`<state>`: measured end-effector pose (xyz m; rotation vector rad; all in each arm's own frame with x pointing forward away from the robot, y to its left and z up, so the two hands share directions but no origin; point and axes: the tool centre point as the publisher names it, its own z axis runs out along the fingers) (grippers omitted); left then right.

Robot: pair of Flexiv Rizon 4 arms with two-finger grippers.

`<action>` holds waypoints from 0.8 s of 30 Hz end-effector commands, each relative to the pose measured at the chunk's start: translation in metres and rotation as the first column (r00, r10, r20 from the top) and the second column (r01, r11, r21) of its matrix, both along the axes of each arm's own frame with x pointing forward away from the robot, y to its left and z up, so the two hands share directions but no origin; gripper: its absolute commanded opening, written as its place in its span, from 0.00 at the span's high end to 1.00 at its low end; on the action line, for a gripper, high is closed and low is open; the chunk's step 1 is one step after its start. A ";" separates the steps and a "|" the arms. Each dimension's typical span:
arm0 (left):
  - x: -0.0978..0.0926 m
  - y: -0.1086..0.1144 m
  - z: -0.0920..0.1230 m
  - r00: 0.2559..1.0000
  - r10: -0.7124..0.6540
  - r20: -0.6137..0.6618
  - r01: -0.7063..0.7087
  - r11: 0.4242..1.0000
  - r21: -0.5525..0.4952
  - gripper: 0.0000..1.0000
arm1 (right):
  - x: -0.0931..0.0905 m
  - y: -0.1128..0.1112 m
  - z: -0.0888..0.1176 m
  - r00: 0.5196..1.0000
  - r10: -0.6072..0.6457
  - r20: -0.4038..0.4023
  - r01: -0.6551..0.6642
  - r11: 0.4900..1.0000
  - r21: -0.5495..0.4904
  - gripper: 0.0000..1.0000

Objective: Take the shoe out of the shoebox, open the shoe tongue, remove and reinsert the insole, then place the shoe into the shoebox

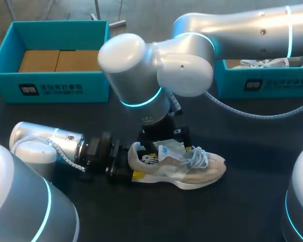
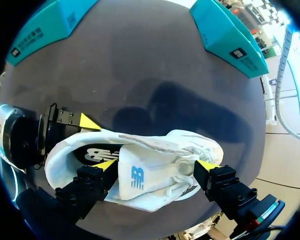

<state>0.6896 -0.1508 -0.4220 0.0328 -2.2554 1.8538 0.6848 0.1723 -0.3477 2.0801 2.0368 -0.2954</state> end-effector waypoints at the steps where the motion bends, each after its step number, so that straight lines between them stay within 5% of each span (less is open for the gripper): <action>1: 0.001 0.002 -0.004 1.000 0.002 -0.001 -0.002 1.000 0.000 1.00 | -0.009 -0.007 0.004 0.887 -0.436 0.151 0.434 0.900 0.048 0.00; 24: 0.001 0.002 -0.004 1.000 0.002 -0.001 -0.002 1.000 0.000 1.00 | -0.010 -0.032 0.019 0.861 -0.483 0.160 0.475 0.876 0.085 0.00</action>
